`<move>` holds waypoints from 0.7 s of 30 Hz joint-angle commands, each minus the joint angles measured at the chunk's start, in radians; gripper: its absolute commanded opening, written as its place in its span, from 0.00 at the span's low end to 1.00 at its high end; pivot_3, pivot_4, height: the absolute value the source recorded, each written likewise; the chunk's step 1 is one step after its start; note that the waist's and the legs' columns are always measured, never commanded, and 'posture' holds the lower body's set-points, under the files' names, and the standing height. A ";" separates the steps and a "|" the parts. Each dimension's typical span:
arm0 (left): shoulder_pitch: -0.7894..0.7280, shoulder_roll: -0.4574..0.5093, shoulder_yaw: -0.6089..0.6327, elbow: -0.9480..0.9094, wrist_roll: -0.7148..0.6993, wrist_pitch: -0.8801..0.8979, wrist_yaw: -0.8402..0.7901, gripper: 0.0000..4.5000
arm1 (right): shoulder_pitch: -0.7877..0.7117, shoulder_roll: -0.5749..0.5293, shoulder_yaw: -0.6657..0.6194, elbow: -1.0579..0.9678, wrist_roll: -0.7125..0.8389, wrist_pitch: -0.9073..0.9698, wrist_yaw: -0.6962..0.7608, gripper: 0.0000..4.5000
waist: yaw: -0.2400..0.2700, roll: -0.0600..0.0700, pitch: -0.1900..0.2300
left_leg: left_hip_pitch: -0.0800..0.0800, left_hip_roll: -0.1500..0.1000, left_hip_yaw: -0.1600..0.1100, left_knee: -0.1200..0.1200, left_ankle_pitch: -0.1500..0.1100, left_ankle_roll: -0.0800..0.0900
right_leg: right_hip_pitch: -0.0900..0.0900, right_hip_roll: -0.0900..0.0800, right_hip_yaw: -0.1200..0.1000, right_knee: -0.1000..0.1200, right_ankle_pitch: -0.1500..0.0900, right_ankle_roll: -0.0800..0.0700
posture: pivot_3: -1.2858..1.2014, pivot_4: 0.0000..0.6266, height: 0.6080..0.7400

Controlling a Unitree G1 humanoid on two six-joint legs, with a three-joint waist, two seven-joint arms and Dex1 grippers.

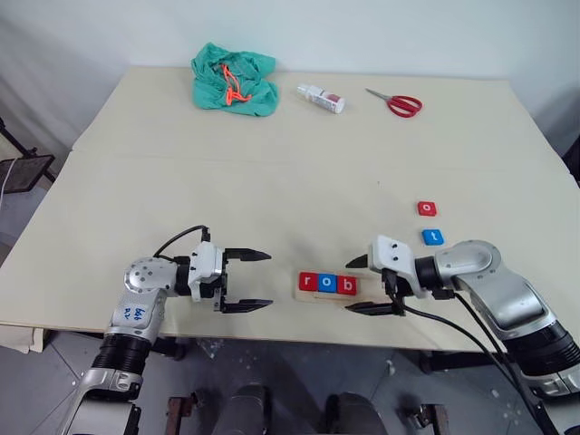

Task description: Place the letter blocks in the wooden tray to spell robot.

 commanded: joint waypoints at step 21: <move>-0.084 -0.050 -0.014 0.074 0.001 -0.038 -0.034 1.00 | 0.394 0.118 -0.709 -0.024 0.138 0.043 -0.489 1.00 | 0.001 0.000 0.000 | 0.000 0.000 0.001 -0.002 0.000 0.000 | 0.000 0.000 0.000 0.000 0.000 0.000 | 0.52 0.24 1.00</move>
